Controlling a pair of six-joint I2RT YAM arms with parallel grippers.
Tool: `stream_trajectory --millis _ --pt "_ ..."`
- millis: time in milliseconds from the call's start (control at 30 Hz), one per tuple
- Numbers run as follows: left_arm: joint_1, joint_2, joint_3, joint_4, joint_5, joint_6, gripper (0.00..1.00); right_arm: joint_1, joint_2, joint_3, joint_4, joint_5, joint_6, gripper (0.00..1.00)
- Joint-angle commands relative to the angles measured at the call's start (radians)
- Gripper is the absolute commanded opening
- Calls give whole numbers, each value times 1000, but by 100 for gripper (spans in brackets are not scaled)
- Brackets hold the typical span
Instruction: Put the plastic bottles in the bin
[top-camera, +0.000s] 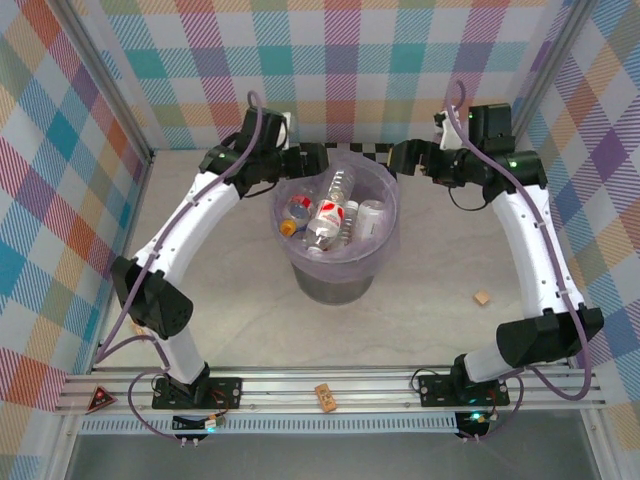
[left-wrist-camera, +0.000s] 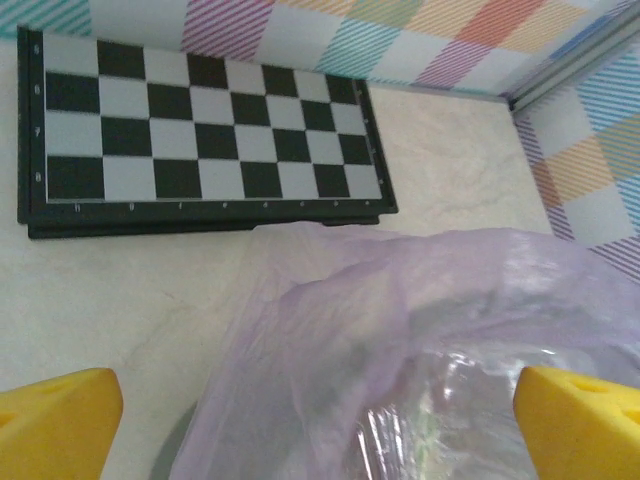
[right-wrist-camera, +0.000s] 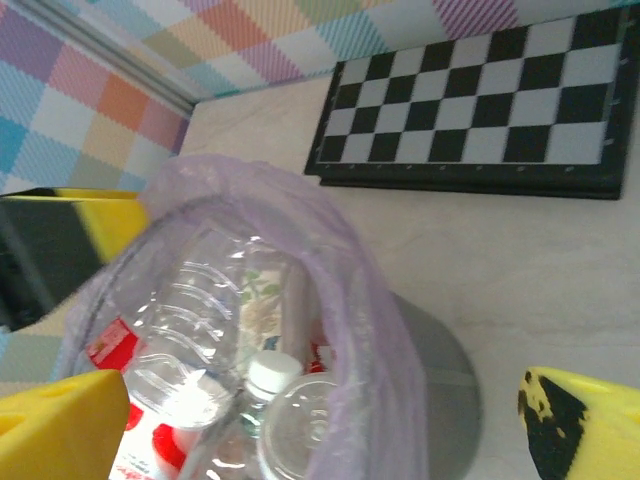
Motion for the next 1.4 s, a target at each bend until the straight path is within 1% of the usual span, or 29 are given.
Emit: stream_trajectory --millis 0,33,67,133,200,267,367,433,500,600,667,800,933,1000,1033,1100,1167,1233,1267,1367 --pt "53 -114 66 -15 -23 76 100 -47 -47 -47 10 107 -60 100" --pt "82 -137 68 -27 -51 82 100 -59 -57 -73 20 154 -66 100" --pt "119 -162 59 -30 -60 80 100 -67 -71 -111 42 226 -64 99" --pt "193 -223 -7 -14 -71 74 100 -69 -112 -221 123 370 -74 100" --pt "250 -294 -129 17 -189 93 100 -70 -158 -359 222 469 -86 99" --pt "302 -384 -334 105 -323 103 100 -70 -205 -510 321 547 -98 99" --pt "370 -483 -630 249 -432 74 100 -73 -246 -695 448 619 -108 100" --pt "383 -510 -792 322 -495 73 100 -73 -249 -790 530 674 -106 99" --pt "386 -512 -916 402 -543 88 100 -76 -238 -877 618 709 -112 99" --pt "387 -493 -1061 541 -599 126 100 -75 -212 -975 737 698 -100 99" --pt "387 -476 -1125 603 -619 140 100 -76 -188 -1025 808 698 -86 99" --pt "387 -464 -1234 792 -583 180 100 -75 -115 -1096 954 704 -88 99" --pt "387 -414 -1296 989 -575 249 100 -75 -43 -1169 1172 717 -123 99" --pt "392 -369 -1312 1059 -601 274 100 -76 -29 -1177 1235 722 -148 99" --pt "402 -344 -1321 1095 -609 278 100 -75 -23 -1195 1301 723 -163 100" --pt "425 -306 -1325 1121 -596 282 100 -75 -1 -1192 1347 727 -203 100" --pt "434 -272 -1353 1197 -591 302 100 -76 20 -1198 1397 712 -221 99" --pt "446 -267 -1347 1190 -565 315 100 -75 54 -1219 1485 688 -237 100" --pt "455 -268 -1342 1176 -546 309 100 -72 50 -1208 1449 685 -236 100" --pt "462 -272 -1354 1191 -524 308 100 -73 44 -1230 1487 668 -244 99"
